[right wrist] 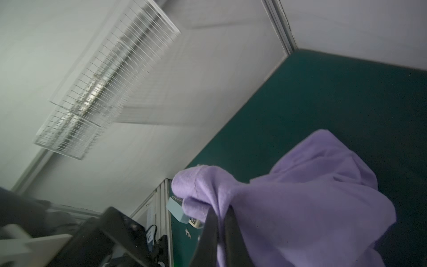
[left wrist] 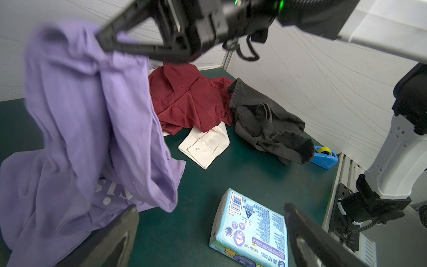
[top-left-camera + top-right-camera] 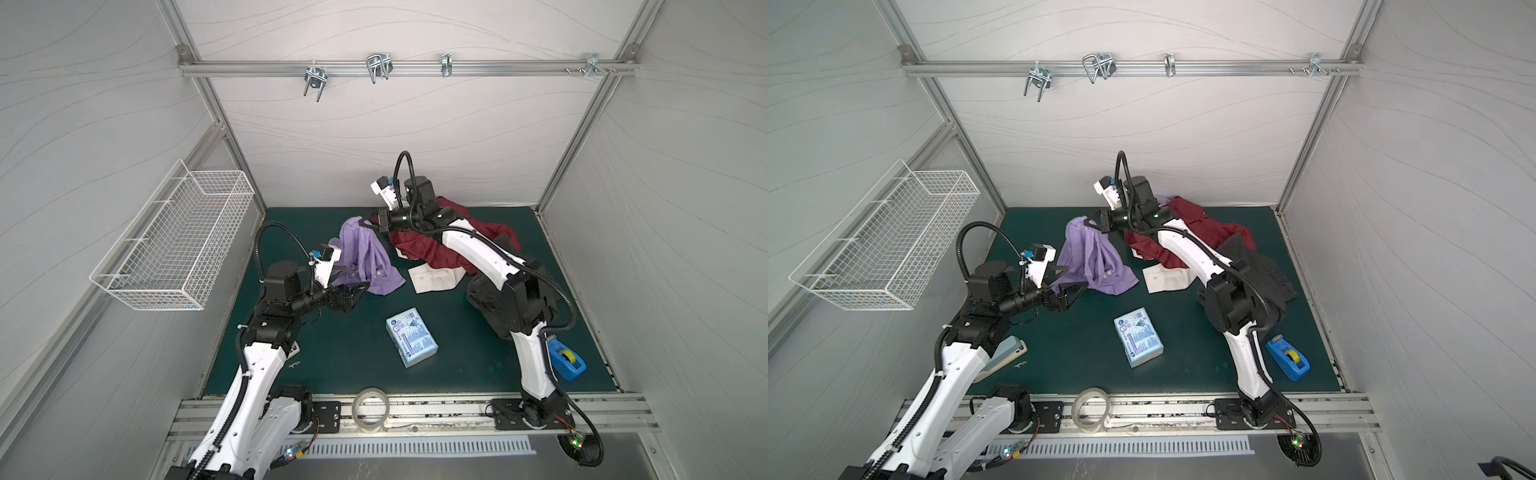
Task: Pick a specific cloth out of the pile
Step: 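Lower the lavender shirt onto the table near the left gripper and release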
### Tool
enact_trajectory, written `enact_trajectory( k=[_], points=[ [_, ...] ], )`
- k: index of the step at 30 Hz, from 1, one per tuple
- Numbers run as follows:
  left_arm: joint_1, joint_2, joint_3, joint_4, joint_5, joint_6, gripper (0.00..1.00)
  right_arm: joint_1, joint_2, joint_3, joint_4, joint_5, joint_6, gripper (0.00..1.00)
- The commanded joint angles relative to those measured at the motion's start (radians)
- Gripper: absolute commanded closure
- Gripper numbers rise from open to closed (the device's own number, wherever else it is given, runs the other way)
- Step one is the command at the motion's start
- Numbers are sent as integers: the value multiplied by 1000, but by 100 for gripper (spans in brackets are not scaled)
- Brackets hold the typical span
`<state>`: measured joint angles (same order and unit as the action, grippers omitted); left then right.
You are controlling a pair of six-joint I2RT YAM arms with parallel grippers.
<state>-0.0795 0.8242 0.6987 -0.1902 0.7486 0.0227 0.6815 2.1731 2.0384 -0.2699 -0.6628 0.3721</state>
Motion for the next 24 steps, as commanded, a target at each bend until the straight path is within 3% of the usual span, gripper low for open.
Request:
enact_trajectory(
  k=[1,9,11,15,24],
  points=[
    [-3,6,12,47,15,10,1,-3,36,-25,-122,27,-96,100],
    [-3,30,16,43,9,13,1,16,119,-48,-206,234,-192,100],
    [-3,35,17,43,9,15,1,22,154,-33,-227,260,-209,88],
    [-3,41,15,42,6,21,1,31,217,0,-265,300,-208,80],
    [-4,41,12,40,-4,31,1,48,363,73,-273,229,-81,79]
  ],
)
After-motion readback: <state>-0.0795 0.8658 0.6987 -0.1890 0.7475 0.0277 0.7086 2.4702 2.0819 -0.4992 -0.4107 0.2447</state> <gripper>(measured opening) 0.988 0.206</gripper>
